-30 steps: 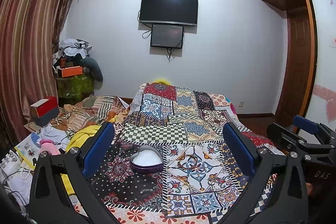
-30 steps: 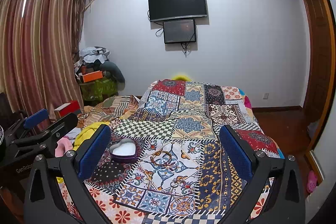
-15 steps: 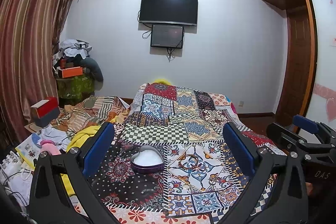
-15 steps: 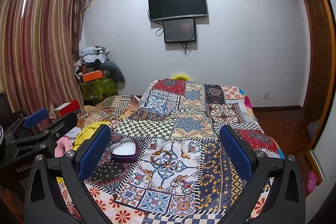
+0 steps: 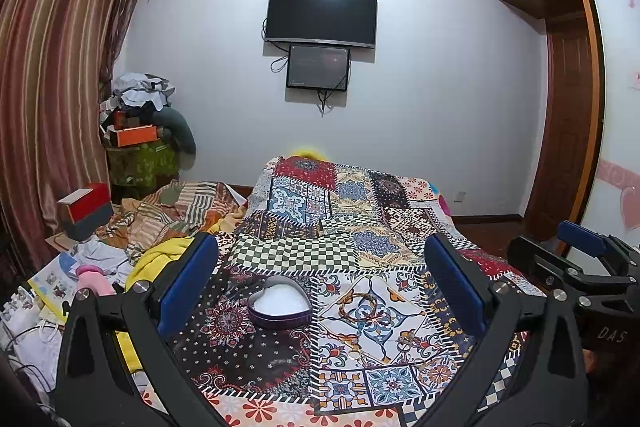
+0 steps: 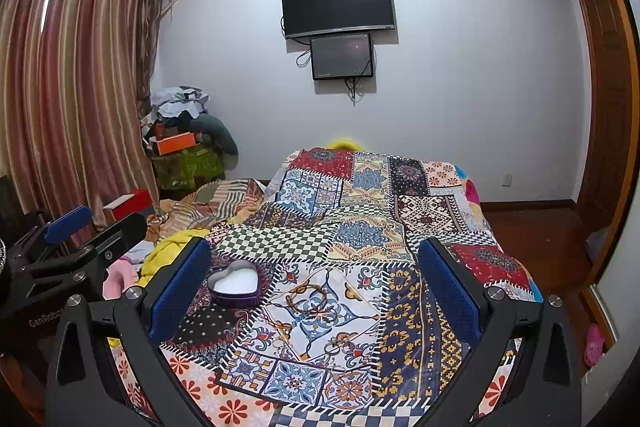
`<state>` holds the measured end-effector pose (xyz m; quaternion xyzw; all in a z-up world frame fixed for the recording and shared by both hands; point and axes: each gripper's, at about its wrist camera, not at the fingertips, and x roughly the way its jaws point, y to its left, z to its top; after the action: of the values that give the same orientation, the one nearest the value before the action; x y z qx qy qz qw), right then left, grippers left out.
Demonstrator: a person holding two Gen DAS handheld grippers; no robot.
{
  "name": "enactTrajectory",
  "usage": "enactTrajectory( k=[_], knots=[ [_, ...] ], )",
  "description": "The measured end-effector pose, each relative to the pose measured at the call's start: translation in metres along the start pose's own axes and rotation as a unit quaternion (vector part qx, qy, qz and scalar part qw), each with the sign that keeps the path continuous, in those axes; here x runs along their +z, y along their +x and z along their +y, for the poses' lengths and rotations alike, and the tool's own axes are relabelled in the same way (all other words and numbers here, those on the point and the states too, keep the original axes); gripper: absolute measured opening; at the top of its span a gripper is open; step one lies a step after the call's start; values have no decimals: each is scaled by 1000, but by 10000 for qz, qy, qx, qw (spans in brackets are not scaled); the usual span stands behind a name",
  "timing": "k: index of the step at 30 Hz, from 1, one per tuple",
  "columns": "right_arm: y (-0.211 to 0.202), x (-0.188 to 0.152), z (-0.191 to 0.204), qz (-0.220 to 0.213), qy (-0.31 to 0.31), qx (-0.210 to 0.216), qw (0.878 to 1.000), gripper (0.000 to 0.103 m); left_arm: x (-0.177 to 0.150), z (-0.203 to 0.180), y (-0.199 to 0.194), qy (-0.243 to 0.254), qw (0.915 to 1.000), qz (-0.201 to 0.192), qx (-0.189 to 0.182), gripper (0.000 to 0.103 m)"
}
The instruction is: Organize jewelry
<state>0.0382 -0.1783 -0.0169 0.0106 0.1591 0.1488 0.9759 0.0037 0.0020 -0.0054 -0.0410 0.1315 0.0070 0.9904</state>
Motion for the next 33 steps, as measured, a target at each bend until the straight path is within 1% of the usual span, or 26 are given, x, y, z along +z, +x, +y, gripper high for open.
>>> enactTrajectory(
  k=[13,23,28,31,33],
  knots=[
    [3,-1,-2,36,-1,-9,10000,103,0,2,0,5,10000,-8,15,103],
    [12,-3,-6,137,-42,-88,9999,103,-1,2,13,-7,9999,109,84,103],
    [23,-8,-14,294,-58,-201,9993,103,-3,5,27,-70,9996,252,127,103],
    [32,-14,-23,469,-60,-327,9983,103,-6,6,38,-63,9990,405,158,103],
    [42,-22,-31,671,-43,-423,9968,103,-8,6,47,-19,9985,496,244,103]
  ],
)
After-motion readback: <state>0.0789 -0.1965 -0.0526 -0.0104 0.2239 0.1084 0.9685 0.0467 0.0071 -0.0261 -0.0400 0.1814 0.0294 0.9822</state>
